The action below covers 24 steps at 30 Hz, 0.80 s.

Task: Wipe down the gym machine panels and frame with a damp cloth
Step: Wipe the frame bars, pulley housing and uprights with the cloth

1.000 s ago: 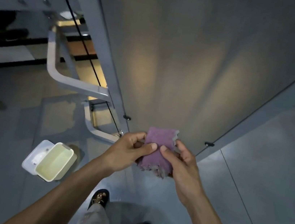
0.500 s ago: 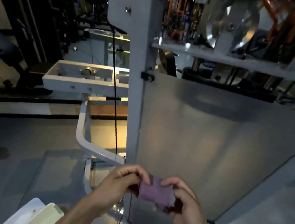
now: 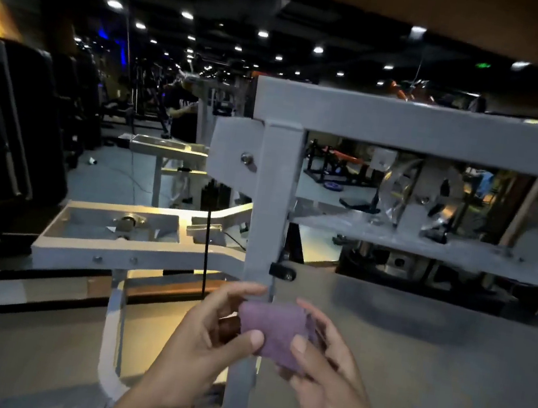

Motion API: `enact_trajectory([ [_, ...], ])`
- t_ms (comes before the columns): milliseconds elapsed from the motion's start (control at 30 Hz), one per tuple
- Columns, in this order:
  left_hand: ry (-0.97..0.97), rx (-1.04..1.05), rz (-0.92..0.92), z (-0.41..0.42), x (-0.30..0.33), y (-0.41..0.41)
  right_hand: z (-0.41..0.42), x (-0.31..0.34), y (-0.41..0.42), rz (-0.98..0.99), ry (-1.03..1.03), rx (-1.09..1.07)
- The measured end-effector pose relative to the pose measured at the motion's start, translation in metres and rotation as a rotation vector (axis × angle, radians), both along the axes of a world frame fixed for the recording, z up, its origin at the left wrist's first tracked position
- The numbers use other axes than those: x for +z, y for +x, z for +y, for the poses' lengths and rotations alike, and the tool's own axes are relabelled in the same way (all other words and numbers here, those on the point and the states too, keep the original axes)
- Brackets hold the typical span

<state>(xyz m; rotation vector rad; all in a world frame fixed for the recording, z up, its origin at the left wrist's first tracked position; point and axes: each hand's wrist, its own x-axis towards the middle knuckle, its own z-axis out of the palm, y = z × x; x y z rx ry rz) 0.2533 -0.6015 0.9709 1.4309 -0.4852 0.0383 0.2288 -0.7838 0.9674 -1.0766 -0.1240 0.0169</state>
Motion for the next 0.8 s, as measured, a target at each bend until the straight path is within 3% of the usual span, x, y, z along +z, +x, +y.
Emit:
enact_trajectory([
  [133, -0.068, -0.031, -0.094, 0.012, 0.035, 0.029, 0.034, 0.021, 0.022, 0.009, 0.126, -0.042],
  [267, -0.052, -0.076, -0.176, 0.024, 0.050, 0.047, 0.050, 0.043, 0.030, -0.154, 0.199, -0.153],
  [400, -0.052, -0.134, -0.197, 0.034, 0.055, 0.061, 0.065, 0.055, 0.032, -0.242, -0.056, -0.380],
  [567, -0.060, -0.148, -0.176, 0.047, 0.058, 0.073, 0.090, 0.067, 0.034, -0.295, -0.287, -0.351],
  [800, 0.064, -0.106, -0.260, 0.054, 0.074, 0.087, 0.091, 0.102, 0.043, -0.357, -0.189, -0.443],
])
